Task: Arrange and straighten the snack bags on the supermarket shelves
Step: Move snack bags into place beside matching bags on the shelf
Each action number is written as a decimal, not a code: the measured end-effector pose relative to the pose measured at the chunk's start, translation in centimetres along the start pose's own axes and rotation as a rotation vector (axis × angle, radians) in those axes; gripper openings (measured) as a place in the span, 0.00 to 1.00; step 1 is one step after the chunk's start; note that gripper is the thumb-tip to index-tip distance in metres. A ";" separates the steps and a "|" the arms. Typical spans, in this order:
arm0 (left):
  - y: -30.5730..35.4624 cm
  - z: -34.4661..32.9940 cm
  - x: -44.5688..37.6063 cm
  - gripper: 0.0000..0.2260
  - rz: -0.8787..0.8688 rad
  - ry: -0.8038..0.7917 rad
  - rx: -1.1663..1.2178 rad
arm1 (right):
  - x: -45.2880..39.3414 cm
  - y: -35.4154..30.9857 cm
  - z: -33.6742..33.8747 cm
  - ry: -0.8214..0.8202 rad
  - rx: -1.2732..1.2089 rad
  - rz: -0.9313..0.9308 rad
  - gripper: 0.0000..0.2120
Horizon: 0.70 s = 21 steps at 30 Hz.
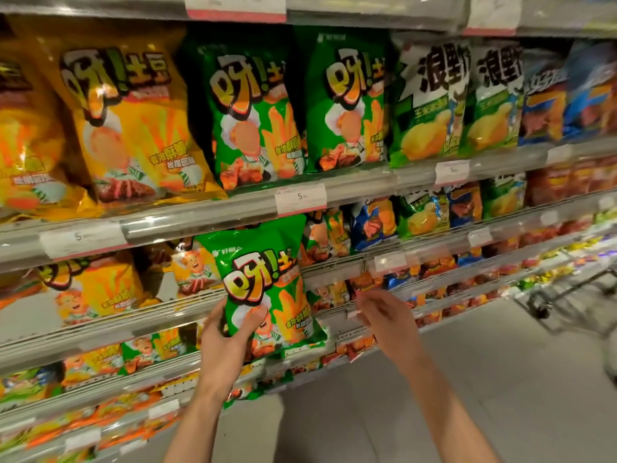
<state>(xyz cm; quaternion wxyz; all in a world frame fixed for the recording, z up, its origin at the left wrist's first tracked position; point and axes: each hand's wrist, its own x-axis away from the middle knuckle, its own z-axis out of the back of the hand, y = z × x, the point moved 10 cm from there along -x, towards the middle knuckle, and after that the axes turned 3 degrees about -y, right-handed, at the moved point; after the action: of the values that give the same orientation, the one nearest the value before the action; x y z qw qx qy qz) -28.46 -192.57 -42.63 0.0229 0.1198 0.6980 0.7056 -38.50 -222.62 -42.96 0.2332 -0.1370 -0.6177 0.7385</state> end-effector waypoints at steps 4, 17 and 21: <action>-1.0 0.5 0.0 0.30 0.026 0.065 0.017 | -1.8 0.3 -1.1 -0.062 0.021 0.017 0.09; -1.4 2.6 0.7 0.22 0.010 0.304 0.041 | -8.0 1.2 -7.2 -0.355 -0.090 0.081 0.04; -1.2 4.3 0.2 0.24 -0.030 0.344 0.000 | -9.0 -1.3 -9.1 -0.300 0.165 0.305 0.16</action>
<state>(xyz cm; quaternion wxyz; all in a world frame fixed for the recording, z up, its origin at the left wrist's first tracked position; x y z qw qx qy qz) -28.00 -188.32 -43.82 -0.0862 -0.0131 0.6934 0.7153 -26.16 -219.35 -44.32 0.0345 -0.0979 -0.5552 0.8252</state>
